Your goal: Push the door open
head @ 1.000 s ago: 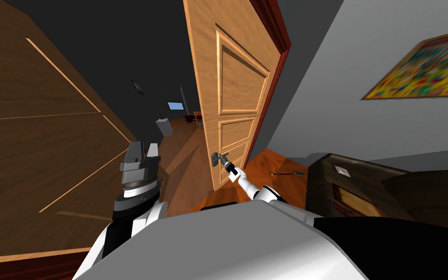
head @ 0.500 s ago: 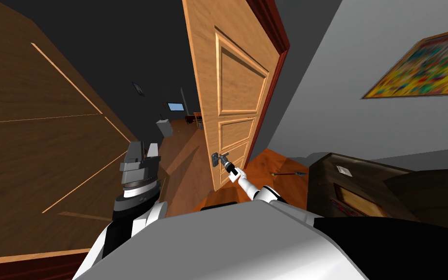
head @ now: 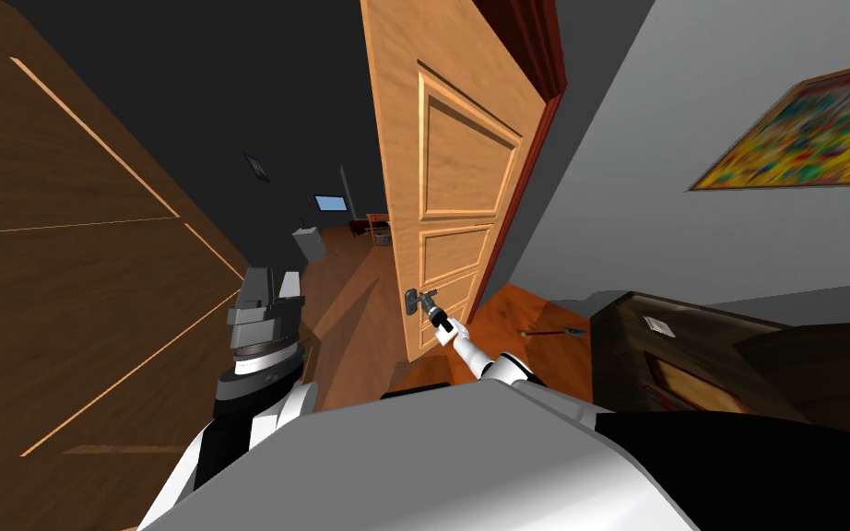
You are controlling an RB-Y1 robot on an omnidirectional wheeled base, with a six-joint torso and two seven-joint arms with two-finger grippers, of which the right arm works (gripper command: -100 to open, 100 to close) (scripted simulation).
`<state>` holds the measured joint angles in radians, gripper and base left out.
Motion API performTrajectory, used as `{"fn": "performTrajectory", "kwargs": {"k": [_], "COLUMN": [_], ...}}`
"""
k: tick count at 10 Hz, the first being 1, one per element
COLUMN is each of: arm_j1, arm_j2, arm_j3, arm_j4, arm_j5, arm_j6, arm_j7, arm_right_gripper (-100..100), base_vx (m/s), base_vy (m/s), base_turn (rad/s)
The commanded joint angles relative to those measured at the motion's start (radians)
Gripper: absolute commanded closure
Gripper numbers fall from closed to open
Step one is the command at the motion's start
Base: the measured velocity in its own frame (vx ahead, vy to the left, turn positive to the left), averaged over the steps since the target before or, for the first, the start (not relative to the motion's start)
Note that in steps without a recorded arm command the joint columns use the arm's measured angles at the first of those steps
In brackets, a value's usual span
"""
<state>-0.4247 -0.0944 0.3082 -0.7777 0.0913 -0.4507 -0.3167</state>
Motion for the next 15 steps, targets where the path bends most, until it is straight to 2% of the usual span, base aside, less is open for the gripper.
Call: {"fn": "performTrajectory", "kwargs": {"k": [1,6,15], "arm_j1": [-0.007,-0.007,-0.008], "arm_j2": [-0.009,-0.016,-0.026], "arm_j3": [-0.023,-0.097,-0.195], "arm_j4": [-0.006,0.009,0.03], "arm_j5": [-0.006,-0.024,-0.047], "arm_j6": [-0.001,0.003,0.009], "arm_j7": [0.008,0.045,0.094], "arm_right_gripper": [100,100,100], "base_vx": [0.137,0.136,0.106], "base_vy": [0.158,0.158,0.125], "base_turn": [-0.041,-0.063,-0.055]}}
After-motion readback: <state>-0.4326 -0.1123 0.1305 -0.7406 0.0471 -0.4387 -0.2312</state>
